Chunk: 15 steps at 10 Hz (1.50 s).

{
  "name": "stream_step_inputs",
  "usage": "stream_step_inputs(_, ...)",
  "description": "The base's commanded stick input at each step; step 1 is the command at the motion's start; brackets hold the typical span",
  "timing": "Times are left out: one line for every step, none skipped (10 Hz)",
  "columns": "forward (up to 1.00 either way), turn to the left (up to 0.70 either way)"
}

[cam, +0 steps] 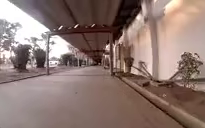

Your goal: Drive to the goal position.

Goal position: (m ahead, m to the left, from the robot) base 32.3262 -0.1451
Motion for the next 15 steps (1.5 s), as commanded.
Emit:
stream_step_inputs(0.70,0.35)
stream_step_inputs(0.70,0.35)
stream_step_inputs(0.70,0.00)
stream_step_inputs(0.70,0.00)
stream_step_inputs(0.70,0.00)
stream_step_inputs(0.70,0.00)
stream_step_inputs(0.70,0.00)
stream_step_inputs(0.70,0.00)
stream_step_inputs(0.70,0.00)
stream_step_inputs(0.70,0.00)
stream_step_inputs(0.70,0.00)
stream_step_inputs(0.70,0.00)
stream_step_inputs(0.70,0.00)
stream_step_inputs(0.70,0.00)
stream_step_inputs(0.70,0.00)
